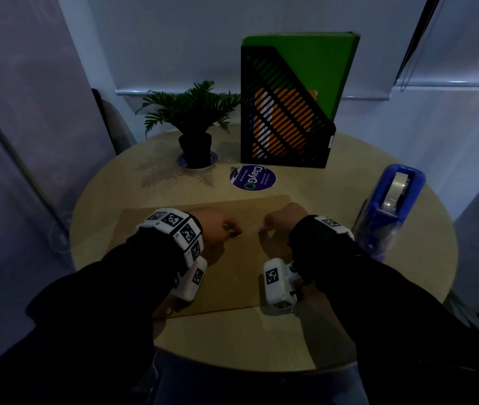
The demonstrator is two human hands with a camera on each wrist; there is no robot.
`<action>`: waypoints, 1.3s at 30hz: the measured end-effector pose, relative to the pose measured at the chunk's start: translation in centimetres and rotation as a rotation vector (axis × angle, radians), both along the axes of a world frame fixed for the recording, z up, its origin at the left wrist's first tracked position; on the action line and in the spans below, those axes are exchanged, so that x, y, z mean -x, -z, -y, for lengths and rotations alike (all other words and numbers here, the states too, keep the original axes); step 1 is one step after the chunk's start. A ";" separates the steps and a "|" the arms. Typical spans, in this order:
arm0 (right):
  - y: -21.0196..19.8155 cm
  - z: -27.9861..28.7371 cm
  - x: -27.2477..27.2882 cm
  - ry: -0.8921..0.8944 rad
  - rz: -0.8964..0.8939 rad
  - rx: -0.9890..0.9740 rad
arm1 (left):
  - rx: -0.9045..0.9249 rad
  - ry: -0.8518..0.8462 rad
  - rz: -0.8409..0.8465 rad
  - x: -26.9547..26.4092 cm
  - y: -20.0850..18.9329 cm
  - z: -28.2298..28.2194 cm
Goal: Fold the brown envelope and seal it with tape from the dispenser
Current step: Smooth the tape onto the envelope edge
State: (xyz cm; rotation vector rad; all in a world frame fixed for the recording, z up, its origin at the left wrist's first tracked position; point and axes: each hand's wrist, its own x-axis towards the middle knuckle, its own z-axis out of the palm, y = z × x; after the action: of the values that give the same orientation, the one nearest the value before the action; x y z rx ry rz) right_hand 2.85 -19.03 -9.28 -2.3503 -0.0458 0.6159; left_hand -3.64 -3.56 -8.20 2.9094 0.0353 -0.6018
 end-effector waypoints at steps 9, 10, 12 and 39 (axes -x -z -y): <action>0.1 0.0 0.1 -0.002 0.026 0.029 | 0.069 0.002 -0.035 0.7 -0.7 0.3; 0.2 0.0 0.0 0.000 0.029 0.028 | 0.056 0.017 -0.037 0.8 -0.8 0.4; 0.2 0.0 0.0 0.004 0.030 0.026 | 0.024 0.059 -0.025 0.9 -0.9 0.6; -0.2 0.0 -0.4 -0.028 0.038 0.043 | -0.209 0.172 -0.093 -0.1 -0.5 1.8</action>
State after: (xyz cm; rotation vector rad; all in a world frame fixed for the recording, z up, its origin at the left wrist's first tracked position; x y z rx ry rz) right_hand 3.24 -18.98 -9.07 -2.4064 -0.0837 0.5908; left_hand -3.51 -5.34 -7.65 3.1061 -0.1510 -0.8062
